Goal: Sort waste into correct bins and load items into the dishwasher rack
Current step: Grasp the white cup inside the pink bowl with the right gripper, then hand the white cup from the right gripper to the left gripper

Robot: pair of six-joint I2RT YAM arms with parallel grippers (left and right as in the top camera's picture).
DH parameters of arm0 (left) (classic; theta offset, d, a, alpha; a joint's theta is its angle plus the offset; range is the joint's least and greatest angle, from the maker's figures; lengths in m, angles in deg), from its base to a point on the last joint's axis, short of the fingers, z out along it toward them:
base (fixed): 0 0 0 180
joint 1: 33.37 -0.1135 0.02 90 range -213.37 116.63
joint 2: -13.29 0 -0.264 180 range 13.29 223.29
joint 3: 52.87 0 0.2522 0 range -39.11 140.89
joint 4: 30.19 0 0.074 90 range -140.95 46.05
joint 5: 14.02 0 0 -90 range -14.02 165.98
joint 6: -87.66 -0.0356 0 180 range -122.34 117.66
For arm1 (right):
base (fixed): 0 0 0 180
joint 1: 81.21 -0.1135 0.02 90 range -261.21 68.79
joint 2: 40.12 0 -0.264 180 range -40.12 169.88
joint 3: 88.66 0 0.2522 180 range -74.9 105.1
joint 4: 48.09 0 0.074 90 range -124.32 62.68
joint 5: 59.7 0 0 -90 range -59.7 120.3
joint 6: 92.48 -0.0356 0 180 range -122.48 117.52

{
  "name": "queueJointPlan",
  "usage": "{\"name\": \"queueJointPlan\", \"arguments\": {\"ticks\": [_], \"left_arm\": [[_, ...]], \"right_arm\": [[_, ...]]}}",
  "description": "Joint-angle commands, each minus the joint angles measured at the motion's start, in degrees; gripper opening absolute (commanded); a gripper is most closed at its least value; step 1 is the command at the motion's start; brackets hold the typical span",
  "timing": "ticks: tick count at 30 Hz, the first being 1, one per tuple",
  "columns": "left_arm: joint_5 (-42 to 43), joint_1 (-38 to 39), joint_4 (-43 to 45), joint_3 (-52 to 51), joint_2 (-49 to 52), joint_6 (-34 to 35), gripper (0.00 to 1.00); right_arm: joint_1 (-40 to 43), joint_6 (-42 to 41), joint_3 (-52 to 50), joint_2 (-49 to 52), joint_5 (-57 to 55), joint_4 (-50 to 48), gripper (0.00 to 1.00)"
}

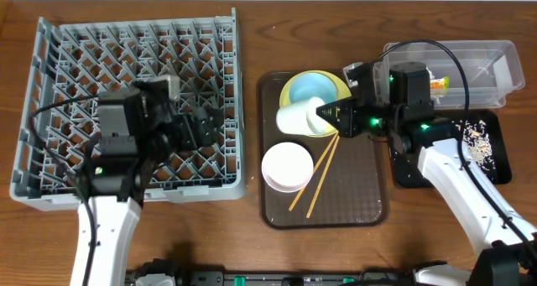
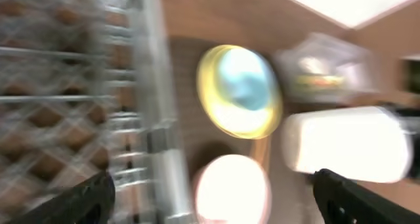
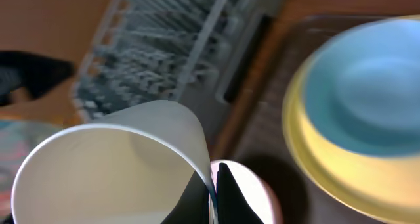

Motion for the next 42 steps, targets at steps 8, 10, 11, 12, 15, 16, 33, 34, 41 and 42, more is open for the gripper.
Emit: {"name": "queueJointPlan", "arguments": {"ticks": [8, 10, 11, 12, 15, 16, 33, 34, 41, 42], "left_arm": [[37.9, 0.4, 10.8, 1.1, 11.3, 12.7, 0.98], [41.1, 1.4, 14.1, 1.1, 12.8, 14.3, 0.98], [42.4, 2.2, 16.0, 1.1, 13.4, 15.3, 0.98], [43.1, 2.9, 17.5, 1.1, 13.8, 16.4, 0.98], [43.8, 5.5, 22.2, 1.1, 14.4, 20.0, 0.98], [44.1, 6.4, 24.1, 1.1, 14.5, 21.3, 0.98], [43.8, 13.7, 40.2, 1.1, 14.5, 33.7, 0.95], [43.8, 13.7, 40.2, 1.1, 14.5, 33.8, 0.93], [43.5, 13.7, 40.3, 1.1, 14.5, 33.8, 0.81], [43.1, 13.7, 40.5, 1.1, 14.5, 33.8, 0.79]], "right_arm": [[0.2, -6.3, 0.8, 0.2, 15.1, -10.2, 0.01], [0.2, -6.3, 0.8, 0.2, 15.8, -10.5, 0.01], [0.2, -6.3, 0.8, 0.2, 16.5, -11.0, 0.01], [0.2, -6.3, 0.8, 0.2, 17.1, -11.5, 0.01], [0.0, -7.5, 0.8, 0.2, 18.9, -14.8, 0.01], [-0.2, -8.0, 0.8, 0.2, 18.9, -15.8, 0.01], [-2.4, -12.6, 0.8, 0.2, 18.7, -26.2, 0.01], [-2.4, -13.0, 0.8, 0.2, 18.6, -27.0, 0.01], [-2.4, -13.4, 0.7, 0.3, 18.5, -28.0, 0.01], [-2.4, -13.4, 0.7, 0.4, 18.5, -27.9, 0.01]]}}
